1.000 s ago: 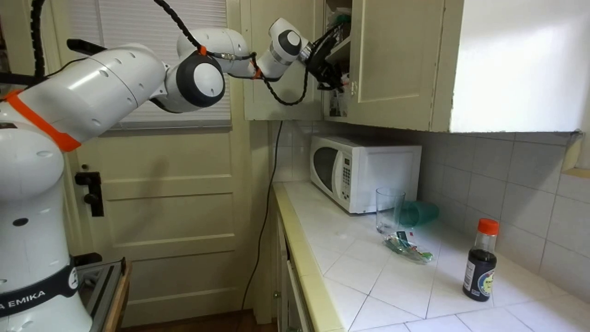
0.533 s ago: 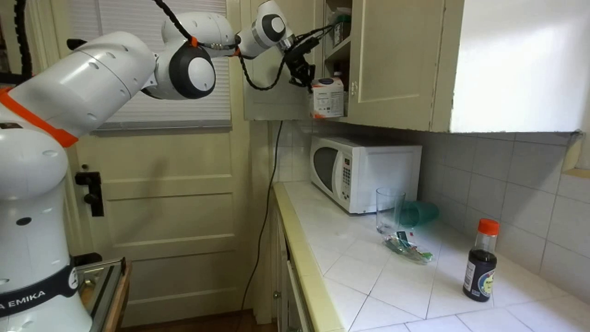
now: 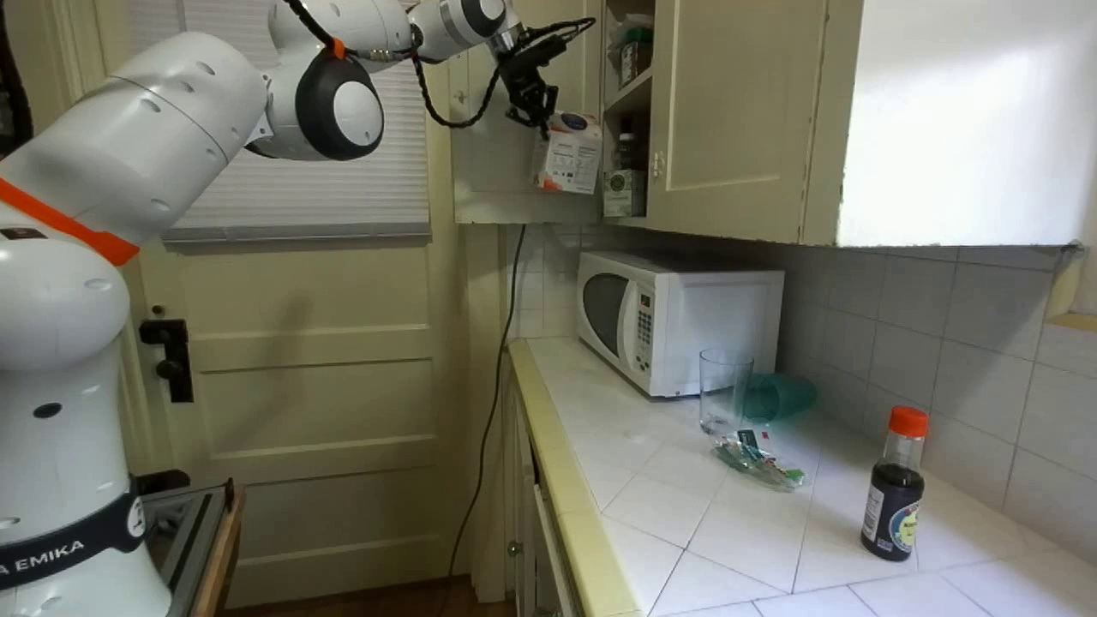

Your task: Close the right cabinet door then remove the white box from the left cabinet and place it on the counter.

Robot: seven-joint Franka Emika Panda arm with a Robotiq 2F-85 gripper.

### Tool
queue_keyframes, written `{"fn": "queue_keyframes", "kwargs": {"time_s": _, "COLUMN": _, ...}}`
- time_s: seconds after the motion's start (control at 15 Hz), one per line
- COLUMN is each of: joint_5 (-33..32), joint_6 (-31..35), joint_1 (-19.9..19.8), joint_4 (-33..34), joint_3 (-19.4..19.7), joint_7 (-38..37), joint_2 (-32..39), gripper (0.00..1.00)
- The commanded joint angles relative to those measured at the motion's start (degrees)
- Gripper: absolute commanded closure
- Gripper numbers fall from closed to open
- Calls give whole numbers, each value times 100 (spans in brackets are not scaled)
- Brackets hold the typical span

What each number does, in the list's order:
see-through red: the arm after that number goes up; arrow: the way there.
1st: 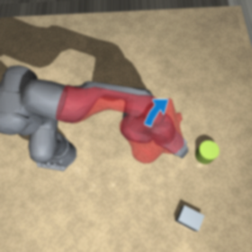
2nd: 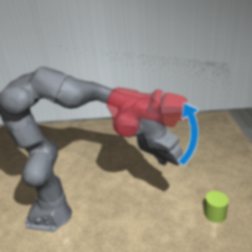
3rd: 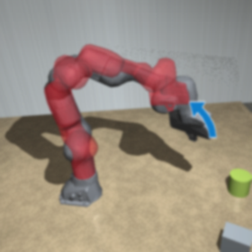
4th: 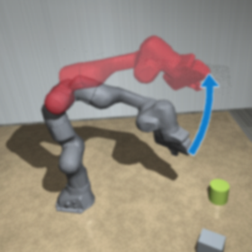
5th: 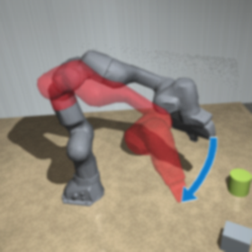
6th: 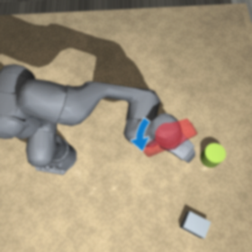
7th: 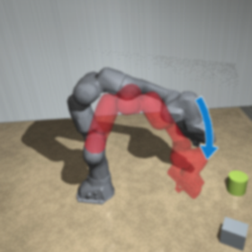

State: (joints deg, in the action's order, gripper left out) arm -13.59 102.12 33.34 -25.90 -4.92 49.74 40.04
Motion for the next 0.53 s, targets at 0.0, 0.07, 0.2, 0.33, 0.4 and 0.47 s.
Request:
{"fn": "queue_keyframes", "kwargs": {"time_s": 0.0, "joint_5": 360, "joint_6": 233, "joint_1": -143, "joint_4": -95, "joint_3": -140, "joint_7": -555, "joint_2": -114, "gripper": 99}}
{"fn": "queue_keyframes", "kwargs": {"time_s": 0.07, "joint_5": 494, "joint_6": 189, "joint_1": -198, "joint_4": -120, "joint_3": -216, "joint_7": -634, "joint_2": -117, "gripper": 99}}
{"fn": "queue_keyframes", "kwargs": {"time_s": 0.2, "joint_5": 824, "joint_6": 111, "joint_1": -320, "joint_4": -17, "joint_3": -420, "joint_7": -742, "joint_2": -2, "gripper": 99}}
{"fn": "queue_keyframes", "kwargs": {"time_s": 0.33, "joint_5": 1011, "joint_6": -4, "joint_1": -399, "joint_4": -6, "joint_3": -497, "joint_7": -1056, "joint_2": 66, "gripper": 99}}
{"fn": "queue_keyframes", "kwargs": {"time_s": 0.4, "joint_5": 910, "joint_6": -211, "joint_1": -366, "joint_4": -8, "joint_3": -377, "joint_7": -1445, "joint_2": 65, "gripper": 99}}
{"fn": "queue_keyframes", "kwargs": {"time_s": 0.47, "joint_5": 820, "joint_6": -355, "joint_1": -346, "joint_4": -13, "joint_3": -289, "joint_7": -1762, "joint_2": 80, "gripper": 99}}
